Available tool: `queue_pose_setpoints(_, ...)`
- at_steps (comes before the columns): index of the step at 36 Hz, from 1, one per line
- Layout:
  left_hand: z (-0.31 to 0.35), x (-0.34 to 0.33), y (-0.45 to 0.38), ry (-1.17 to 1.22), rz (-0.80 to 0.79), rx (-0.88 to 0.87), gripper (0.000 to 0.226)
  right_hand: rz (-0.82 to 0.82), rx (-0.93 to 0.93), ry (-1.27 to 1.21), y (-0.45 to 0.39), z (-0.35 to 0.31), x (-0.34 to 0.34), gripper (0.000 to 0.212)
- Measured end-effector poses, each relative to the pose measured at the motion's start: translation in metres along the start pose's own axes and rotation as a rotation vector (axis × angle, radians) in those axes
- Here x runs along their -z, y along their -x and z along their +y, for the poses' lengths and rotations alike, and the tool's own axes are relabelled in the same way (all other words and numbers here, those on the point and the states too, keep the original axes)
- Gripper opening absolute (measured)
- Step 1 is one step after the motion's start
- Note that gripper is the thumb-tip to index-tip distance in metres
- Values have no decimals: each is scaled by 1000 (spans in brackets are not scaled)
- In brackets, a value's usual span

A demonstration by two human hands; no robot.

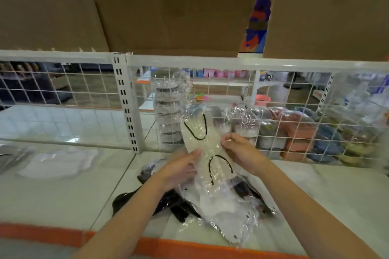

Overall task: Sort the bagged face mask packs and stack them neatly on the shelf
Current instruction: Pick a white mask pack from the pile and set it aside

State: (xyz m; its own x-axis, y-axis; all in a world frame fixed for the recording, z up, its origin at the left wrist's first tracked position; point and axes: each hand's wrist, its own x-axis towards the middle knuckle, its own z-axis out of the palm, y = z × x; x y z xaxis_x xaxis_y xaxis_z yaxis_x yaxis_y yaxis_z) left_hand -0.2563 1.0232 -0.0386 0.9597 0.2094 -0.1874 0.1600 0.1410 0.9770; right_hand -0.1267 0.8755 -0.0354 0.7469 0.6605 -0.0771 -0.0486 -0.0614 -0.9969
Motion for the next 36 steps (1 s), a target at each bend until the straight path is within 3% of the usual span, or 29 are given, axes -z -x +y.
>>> queue_pose_setpoints(4,3,-9,-1,57,95,16,11,-25,-22,215,5,7,2,9)
queue_pose_setpoints(7,5,-4,2,39,226,10,16,73,-12,497,-1,16,11,9)
queue_pose_setpoints(10,2,10,6,21,325,4,28,118,-49,914,-12,29,22,38)
queue_pose_setpoints(14,-2,20,18,0,361,13,19,18,-85,1124,-21,50,22,64)
queue_pose_setpoints(16,-3,23,23,-19,355,18,16,-58,-146,1265,-23,63,17,55)
queue_pose_setpoints(18,-6,28,23,-25,364,15,16,-24,-106,1383,-25,68,15,35)
queue_pose_setpoints(20,-5,30,23,-8,380,11,16,55,-8,1368,-27,63,14,27)
queue_pose_setpoints(22,-4,30,22,-3,374,14,16,71,46,1155,-27,52,12,21)
queue_pose_setpoints(27,-6,28,14,40,288,19,16,-29,-40,-177,-10,12,7,9)
queue_pose_setpoints(29,-9,25,7,82,272,51,17,-72,-26,-389,-6,6,7,9)
queue_pose_setpoints(32,-12,14,-5,196,249,80,22,-88,-36,-328,3,3,-1,11)
queue_pose_setpoints(34,-11,3,-10,281,221,89,43,-73,-53,125,14,3,-7,6)
queue_pose_setpoints(36,-11,-5,-16,288,133,100,54,-48,-20,601,19,10,-11,23)
